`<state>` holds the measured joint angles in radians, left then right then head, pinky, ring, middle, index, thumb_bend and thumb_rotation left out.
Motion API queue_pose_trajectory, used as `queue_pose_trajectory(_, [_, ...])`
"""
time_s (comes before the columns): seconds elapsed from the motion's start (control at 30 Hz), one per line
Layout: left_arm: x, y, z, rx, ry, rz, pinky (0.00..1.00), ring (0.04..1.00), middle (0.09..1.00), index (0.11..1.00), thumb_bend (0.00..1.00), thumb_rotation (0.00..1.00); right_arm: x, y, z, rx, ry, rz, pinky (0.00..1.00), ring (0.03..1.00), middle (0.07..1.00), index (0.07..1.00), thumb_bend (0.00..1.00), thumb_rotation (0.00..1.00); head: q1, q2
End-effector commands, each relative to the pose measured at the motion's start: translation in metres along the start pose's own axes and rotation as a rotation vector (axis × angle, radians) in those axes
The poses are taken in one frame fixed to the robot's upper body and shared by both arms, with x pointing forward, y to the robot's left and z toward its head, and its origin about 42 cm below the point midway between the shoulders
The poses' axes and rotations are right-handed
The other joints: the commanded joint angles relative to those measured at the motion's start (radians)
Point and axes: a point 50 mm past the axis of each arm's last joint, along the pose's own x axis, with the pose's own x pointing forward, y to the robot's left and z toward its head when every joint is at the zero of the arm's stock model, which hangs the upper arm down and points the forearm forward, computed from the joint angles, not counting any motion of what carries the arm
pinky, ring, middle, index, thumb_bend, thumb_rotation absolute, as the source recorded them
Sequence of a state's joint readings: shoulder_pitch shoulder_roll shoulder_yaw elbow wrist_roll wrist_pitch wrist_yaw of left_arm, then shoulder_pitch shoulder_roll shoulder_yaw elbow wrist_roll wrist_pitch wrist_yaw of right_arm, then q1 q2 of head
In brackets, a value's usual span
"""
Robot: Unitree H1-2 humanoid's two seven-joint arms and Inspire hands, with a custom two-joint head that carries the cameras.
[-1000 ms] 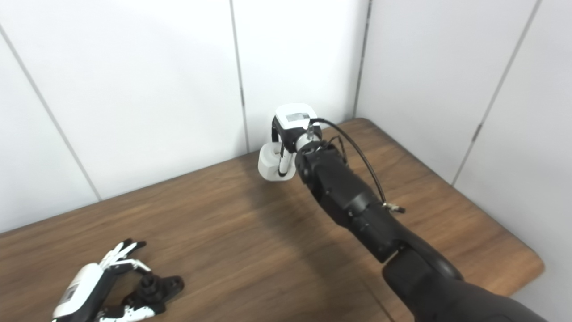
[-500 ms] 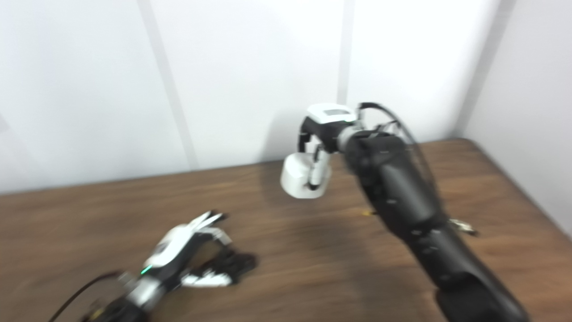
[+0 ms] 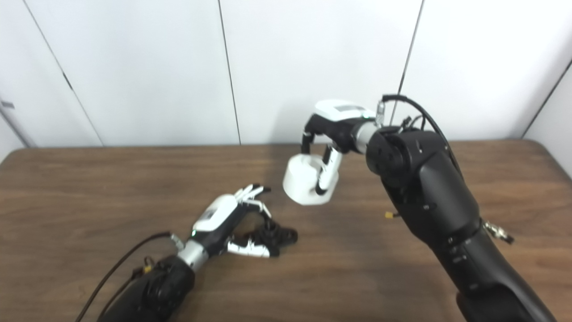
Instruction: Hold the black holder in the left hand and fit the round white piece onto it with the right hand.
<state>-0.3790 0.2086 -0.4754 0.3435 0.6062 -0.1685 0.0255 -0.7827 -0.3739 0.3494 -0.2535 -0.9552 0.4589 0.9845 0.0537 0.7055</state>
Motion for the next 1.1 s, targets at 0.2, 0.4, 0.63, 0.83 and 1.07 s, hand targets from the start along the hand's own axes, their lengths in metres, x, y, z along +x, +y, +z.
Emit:
queue_pose_trajectory(0.2, [-0.007,-0.038,-0.001,0.034,0.086,-0.173,1.00,1.000,0.946,0.481,0.52,0.06,-0.012,-0.007,0.034,-0.008,-0.098,-0.050,0.85,0.854,0.756,0.482,0.52,0.13,0.004,0.016])
queue_pose_trajectory(0.4, [-0.006,-0.038,0.000,0.033,0.088,-0.168,1.00,1.000,0.939,0.481,0.52,0.06,-0.007,0.004,0.040,-0.035,-0.111,-0.023,0.78,0.835,0.751,0.482,0.52,0.14,0.006,0.022])
queue_pose_trajectory(0.63, [-0.005,-0.038,0.002,0.045,0.081,-0.164,1.00,1.000,0.934,0.481,0.52,0.06,-0.004,0.012,0.045,-0.055,-0.145,0.000,0.78,0.840,0.746,0.480,0.52,0.14,0.007,0.027])
queue_pose_trajectory(0.83, [-0.005,-0.038,0.004,0.044,0.081,-0.169,1.00,1.000,0.939,0.481,0.52,0.06,-0.003,0.016,0.044,-0.082,-0.148,0.013,0.77,0.845,0.751,0.480,0.53,0.14,0.010,0.030])
queue_pose_trajectory(1.07, [-0.005,-0.038,0.006,0.044,0.078,-0.165,1.00,1.000,0.936,0.481,0.52,0.06,0.001,0.025,0.041,-0.080,-0.154,0.014,0.81,0.847,0.754,0.481,0.53,0.14,0.017,0.031])
